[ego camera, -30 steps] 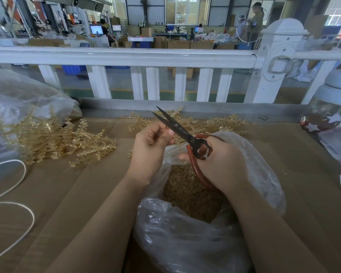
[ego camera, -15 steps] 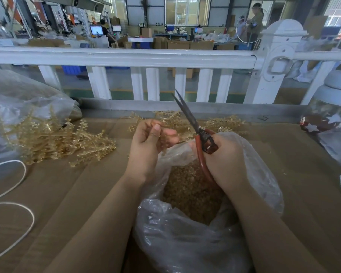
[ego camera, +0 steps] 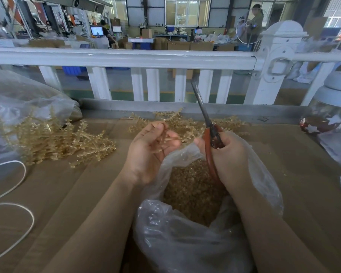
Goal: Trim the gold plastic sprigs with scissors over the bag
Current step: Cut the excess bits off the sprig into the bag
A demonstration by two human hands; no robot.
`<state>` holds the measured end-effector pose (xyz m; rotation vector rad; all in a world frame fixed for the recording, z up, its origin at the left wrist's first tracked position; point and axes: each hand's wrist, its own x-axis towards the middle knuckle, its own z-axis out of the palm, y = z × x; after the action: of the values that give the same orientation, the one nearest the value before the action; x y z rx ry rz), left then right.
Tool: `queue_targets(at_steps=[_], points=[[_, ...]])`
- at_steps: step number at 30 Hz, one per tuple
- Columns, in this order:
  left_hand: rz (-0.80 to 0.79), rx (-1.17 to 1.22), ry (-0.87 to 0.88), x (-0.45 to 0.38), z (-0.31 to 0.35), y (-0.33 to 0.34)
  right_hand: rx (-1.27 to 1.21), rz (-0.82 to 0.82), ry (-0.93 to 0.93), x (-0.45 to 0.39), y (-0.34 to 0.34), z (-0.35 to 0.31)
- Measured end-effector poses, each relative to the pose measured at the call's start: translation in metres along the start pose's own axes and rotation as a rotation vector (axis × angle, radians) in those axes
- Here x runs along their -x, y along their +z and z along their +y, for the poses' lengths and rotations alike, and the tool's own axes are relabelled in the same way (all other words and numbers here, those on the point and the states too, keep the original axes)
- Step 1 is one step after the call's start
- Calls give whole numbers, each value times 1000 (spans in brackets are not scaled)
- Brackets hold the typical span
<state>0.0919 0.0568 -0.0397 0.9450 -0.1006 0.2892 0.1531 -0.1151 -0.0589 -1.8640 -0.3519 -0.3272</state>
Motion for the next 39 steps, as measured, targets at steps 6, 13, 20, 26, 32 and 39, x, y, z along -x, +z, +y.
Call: queue_targets(at_steps=[6, 13, 20, 26, 32, 39], points=[[-145, -239, 103, 2, -2, 1, -239, -150, 17, 2, -2, -9], [-110, -386, 214, 2, -7, 3, -421, -97, -6, 2, -9, -10], [-37, -206, 37, 7, -11, 12, -493, -86, -20, 2, -10, -8], [-76, -285, -138, 9, -13, 12, -504, -70, -56, 2, -10, -7], [-34, -316, 1, 7, -15, 12, -517, -90, -35, 3, -10, -10], [-22, -369, 71, 6, -12, 8, -563, -148, 28, 4, -11, -12]])
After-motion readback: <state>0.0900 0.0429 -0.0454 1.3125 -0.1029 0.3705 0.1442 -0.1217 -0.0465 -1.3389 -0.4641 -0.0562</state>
